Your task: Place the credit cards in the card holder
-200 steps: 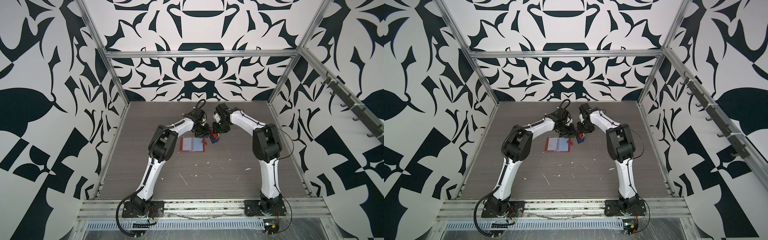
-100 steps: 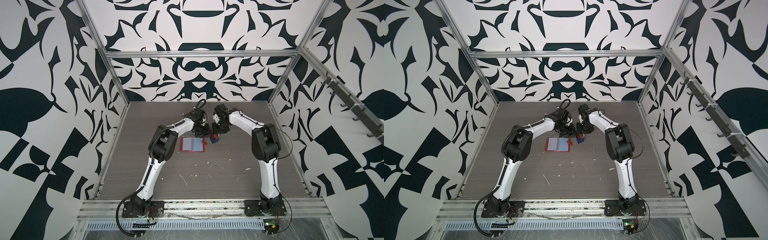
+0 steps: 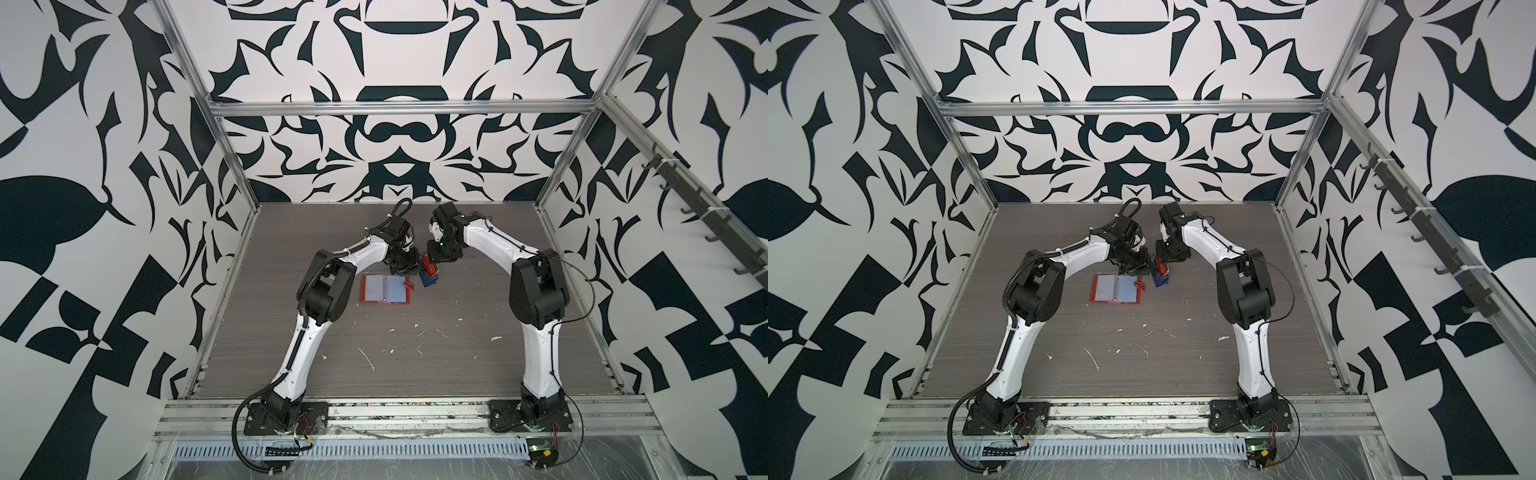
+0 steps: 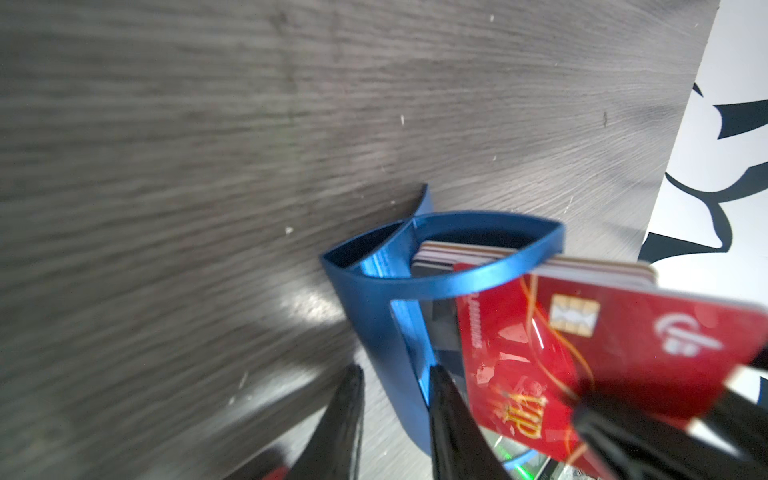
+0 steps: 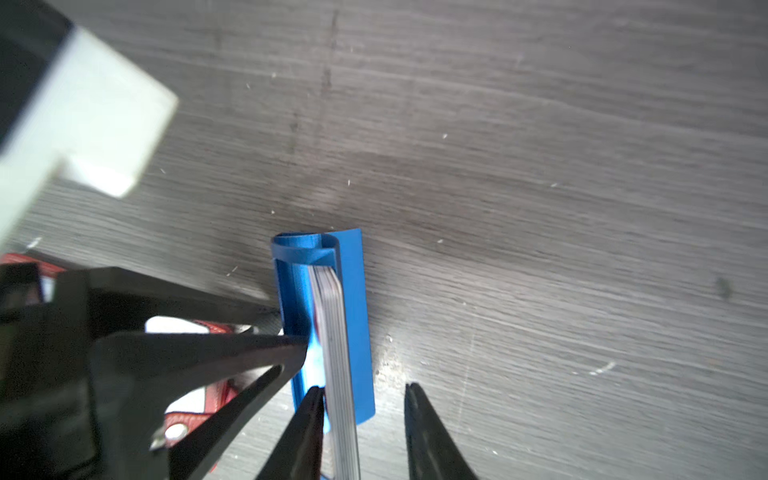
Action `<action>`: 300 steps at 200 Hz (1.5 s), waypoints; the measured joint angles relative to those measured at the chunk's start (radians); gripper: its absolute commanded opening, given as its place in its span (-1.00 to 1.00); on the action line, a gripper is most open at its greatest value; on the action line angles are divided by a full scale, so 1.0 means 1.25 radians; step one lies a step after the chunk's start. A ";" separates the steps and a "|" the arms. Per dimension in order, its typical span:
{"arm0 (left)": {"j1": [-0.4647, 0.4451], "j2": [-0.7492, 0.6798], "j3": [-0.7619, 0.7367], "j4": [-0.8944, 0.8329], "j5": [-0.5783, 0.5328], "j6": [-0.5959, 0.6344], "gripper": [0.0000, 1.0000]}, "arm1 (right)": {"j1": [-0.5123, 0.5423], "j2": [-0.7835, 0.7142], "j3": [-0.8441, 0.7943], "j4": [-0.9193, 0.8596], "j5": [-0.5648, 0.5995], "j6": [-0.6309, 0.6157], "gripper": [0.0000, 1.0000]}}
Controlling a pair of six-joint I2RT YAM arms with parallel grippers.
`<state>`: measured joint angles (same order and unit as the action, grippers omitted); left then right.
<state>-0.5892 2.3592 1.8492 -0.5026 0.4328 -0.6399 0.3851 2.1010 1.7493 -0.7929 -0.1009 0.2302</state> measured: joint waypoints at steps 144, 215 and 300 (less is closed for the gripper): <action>0.000 0.000 0.000 0.000 0.000 0.001 -0.40 | -0.003 -0.003 -0.001 -0.014 -0.034 -0.019 -0.70; 0.000 0.000 0.000 0.000 0.000 0.002 -0.39 | -0.002 -0.003 0.000 -0.015 -0.032 -0.018 -0.61; 0.000 0.000 0.000 0.000 0.000 0.004 -0.40 | 0.002 -0.003 0.006 -0.034 0.001 -0.018 -0.50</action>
<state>-0.5892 2.3589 1.8492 -0.5026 0.4328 -0.6353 0.3870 2.0972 1.7573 -0.8360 -0.0998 0.2077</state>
